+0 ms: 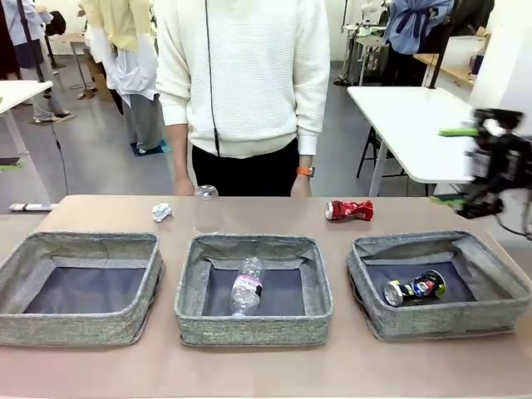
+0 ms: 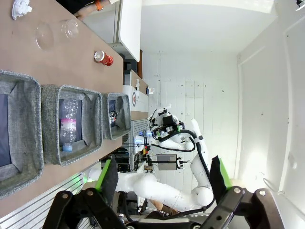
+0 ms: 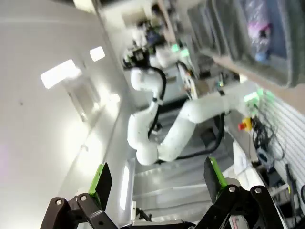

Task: Sort the waste into the appropriate baskets.
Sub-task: Place the picked waste into the Fabric basket indicated by the person.

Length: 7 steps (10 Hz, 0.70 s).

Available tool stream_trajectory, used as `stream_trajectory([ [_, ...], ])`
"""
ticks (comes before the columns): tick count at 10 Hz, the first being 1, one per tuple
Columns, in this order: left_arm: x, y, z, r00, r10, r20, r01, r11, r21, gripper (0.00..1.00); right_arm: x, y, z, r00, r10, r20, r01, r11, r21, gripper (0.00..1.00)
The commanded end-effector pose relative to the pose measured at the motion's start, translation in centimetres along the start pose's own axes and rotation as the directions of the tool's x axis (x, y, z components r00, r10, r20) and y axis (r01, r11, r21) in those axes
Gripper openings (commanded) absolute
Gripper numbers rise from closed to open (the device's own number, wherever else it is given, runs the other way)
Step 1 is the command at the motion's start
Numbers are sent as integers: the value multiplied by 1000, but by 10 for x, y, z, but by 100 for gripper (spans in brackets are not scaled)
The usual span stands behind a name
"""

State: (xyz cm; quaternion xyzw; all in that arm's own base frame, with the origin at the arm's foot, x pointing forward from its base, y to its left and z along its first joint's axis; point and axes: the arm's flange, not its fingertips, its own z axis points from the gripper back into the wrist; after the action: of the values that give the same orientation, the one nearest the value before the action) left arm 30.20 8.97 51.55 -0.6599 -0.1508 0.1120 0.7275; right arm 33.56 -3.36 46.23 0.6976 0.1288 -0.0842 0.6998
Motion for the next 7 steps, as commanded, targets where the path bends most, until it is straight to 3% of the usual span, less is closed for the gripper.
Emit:
stream_trajectory([
  [1, -2, -2, -1, 1000, -8, -2, 8, 1000, -19, 100, -11, -25, 47, 980, 67, 187, -78, 995, 55, 100],
  [3, -2, -2, -1, 1000, -8, -2, 8, 1000, -19, 100, -39, -52, 75, 911, 148, 384, -216, 966, 142, 100],
  [4, -2, -2, -1, 1000, -8, -2, 8, 1000, -19, 100, -18, -26, 66, 979, 37, 200, -53, 995, 80, 100],
  [7, -2, -2, -1, 1000, -8, -2, 8, 1000, -19, 100, -18, -26, 66, 979, 37, 200, -53, 995, 80, 100],
])
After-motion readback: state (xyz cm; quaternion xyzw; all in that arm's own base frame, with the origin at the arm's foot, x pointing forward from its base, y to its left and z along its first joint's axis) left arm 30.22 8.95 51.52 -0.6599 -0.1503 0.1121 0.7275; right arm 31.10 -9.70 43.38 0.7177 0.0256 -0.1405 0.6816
